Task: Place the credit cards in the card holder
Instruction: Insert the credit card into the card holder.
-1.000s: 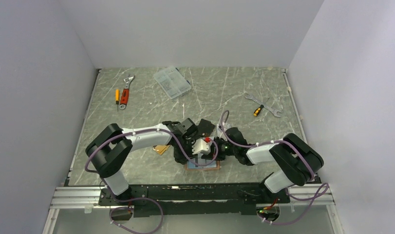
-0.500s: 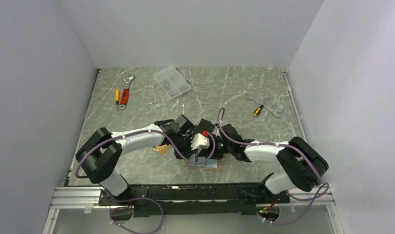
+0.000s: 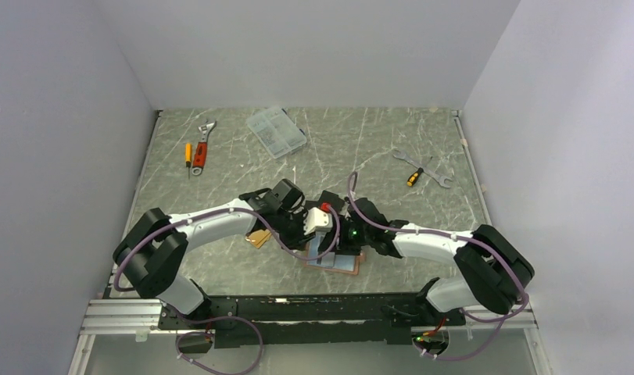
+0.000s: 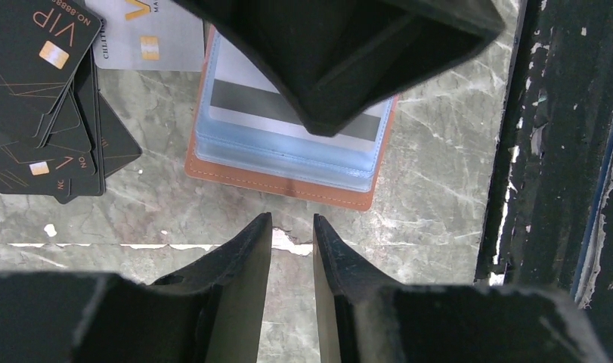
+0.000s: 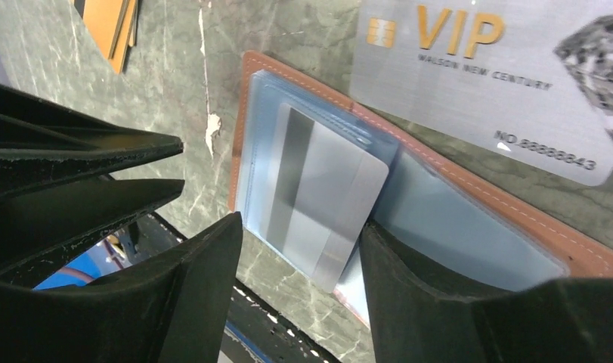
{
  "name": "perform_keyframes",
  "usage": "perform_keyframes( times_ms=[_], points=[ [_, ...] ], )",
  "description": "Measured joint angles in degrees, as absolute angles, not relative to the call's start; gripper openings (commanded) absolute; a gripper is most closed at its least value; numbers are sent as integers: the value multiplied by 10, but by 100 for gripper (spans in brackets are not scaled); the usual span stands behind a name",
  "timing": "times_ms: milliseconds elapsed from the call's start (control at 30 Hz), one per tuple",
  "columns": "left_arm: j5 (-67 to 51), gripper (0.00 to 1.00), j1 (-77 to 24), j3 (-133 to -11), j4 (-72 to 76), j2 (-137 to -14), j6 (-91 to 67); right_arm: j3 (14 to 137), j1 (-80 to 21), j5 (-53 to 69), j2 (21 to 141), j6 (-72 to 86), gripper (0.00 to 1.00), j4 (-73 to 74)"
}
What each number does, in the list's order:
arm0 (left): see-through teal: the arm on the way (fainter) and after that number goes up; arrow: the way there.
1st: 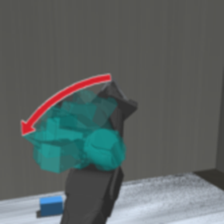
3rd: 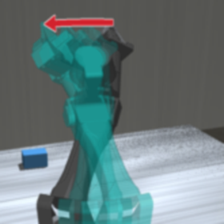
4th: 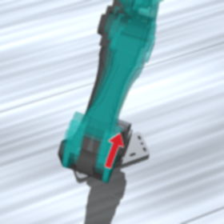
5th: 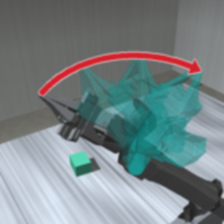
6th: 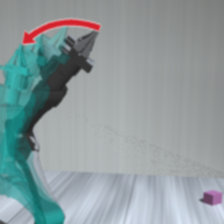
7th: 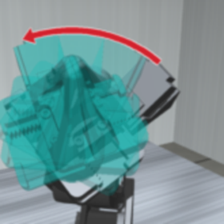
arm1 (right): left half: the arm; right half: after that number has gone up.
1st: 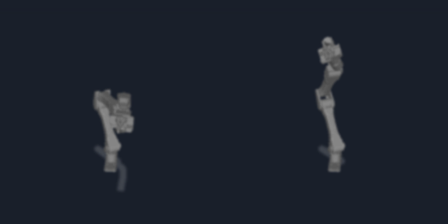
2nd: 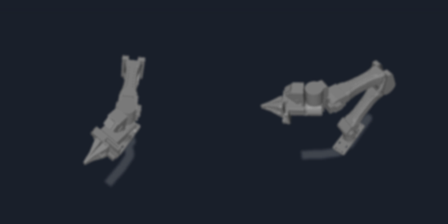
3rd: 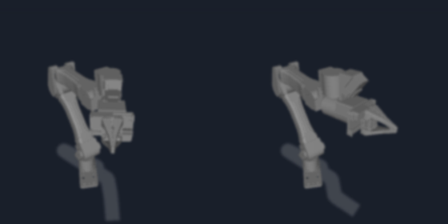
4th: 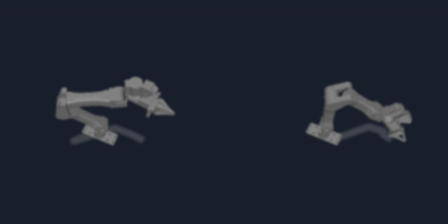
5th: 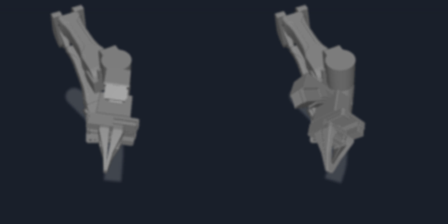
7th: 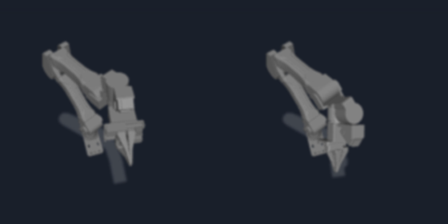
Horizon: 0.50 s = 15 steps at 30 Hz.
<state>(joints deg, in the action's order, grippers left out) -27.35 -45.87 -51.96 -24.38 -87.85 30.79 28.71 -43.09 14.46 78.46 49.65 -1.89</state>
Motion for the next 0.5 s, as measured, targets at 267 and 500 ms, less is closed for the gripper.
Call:
perform_keyframes(
  times_ms=[267, 500],
  points=[
    [-309, 32, -392, -522, -250, -877, 307, 357, -478, 88, 815, 479, 70, 66],
    [-363, 33, -291, -547, -274, -831, 306, 463, -542, 1, 891, 476, 70, 171]
  ],
)
